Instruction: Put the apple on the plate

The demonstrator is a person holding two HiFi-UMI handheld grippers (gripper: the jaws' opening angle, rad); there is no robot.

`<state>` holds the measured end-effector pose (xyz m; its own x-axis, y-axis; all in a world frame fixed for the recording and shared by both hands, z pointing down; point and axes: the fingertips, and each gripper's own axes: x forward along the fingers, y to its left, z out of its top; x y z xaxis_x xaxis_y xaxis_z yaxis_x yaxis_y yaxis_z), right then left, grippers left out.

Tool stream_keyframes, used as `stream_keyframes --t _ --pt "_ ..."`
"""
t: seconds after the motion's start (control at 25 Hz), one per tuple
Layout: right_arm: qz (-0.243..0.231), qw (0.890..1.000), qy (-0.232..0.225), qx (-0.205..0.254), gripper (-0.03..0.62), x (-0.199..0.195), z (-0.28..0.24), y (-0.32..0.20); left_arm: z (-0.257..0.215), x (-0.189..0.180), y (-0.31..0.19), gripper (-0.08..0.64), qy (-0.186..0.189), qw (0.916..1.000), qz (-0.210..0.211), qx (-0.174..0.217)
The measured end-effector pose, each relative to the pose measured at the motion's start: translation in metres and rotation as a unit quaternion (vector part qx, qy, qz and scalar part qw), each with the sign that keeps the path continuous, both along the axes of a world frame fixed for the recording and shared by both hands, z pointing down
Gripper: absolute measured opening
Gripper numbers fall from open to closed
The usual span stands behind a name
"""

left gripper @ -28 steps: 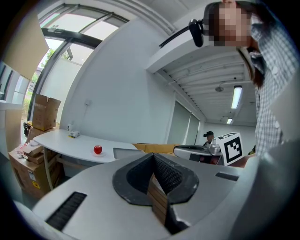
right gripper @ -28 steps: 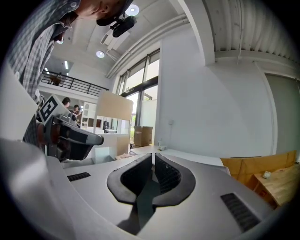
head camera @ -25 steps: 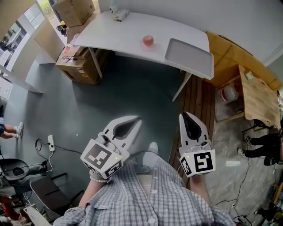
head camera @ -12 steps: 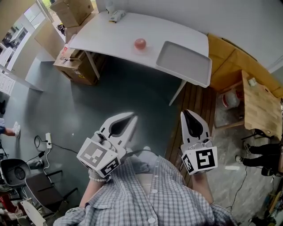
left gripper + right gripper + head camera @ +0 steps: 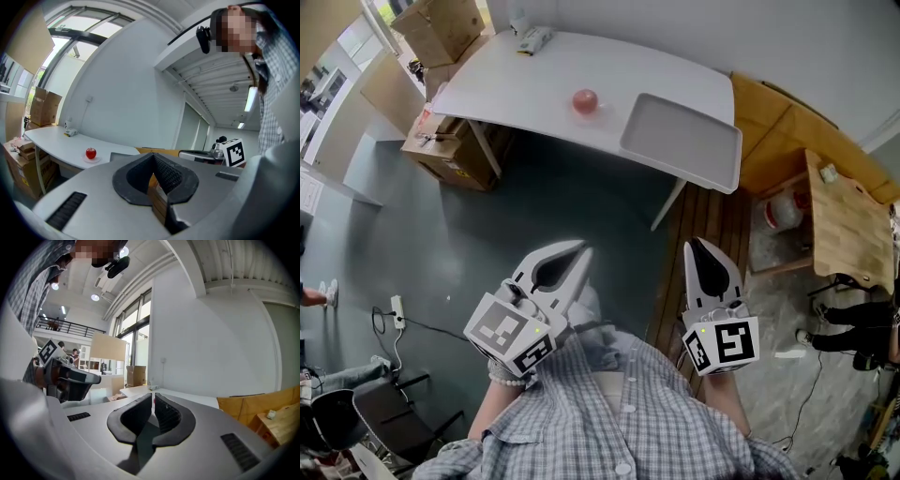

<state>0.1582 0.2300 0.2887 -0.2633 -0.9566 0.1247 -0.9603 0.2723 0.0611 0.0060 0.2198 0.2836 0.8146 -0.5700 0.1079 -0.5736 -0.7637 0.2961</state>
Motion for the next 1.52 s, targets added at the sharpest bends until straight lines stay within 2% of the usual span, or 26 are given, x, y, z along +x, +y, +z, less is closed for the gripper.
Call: stream_keyframes --t 0.16,0.24,0.36,0.68,0.8,1.0,1.16,1.52 --pt "0.002 0.999 0.033 0.009 0.034 -0.005 -0.004 -0.017 0.001 0.005 -0.029 0.009 0.009 0.9999 0.010 -0.001" --pt "-0.005 0.999 0.034 0.009 0.034 -0.011 -0.005 -0.031 -0.001 0.006 -0.044 0.009 0.011 0.9999 0.012 0.001" --pt "-0.025 0.999 0.029 0.007 0.034 -0.025 -0.007 -0.056 -0.002 0.000 -0.070 0.009 0.009 0.9998 0.015 0.002" --pt "-0.070 0.995 0.073 0.008 0.032 -0.073 -0.010 -0.116 -0.002 -0.021 -0.137 0.009 0.004 0.9998 0.020 0.006" --pt "-0.068 0.994 0.089 0.007 0.032 -0.084 -0.009 -0.139 0.000 -0.026 -0.159 0.009 0.001 0.9996 0.026 0.007" --pt "-0.064 0.995 0.071 0.013 0.032 -0.095 -0.009 -0.179 0.002 -0.042 -0.194 0.009 0.000 0.9995 0.029 0.009" --pt "-0.038 0.996 0.076 0.009 0.032 -0.099 -0.004 -0.200 0.009 -0.055 -0.217 0.009 -0.001 0.9996 0.028 0.005" --pt "-0.008 0.997 0.072 -0.021 0.032 -0.082 0.010 -0.230 0.018 -0.056 -0.253 0.009 -0.003 0.9996 0.027 -0.013"
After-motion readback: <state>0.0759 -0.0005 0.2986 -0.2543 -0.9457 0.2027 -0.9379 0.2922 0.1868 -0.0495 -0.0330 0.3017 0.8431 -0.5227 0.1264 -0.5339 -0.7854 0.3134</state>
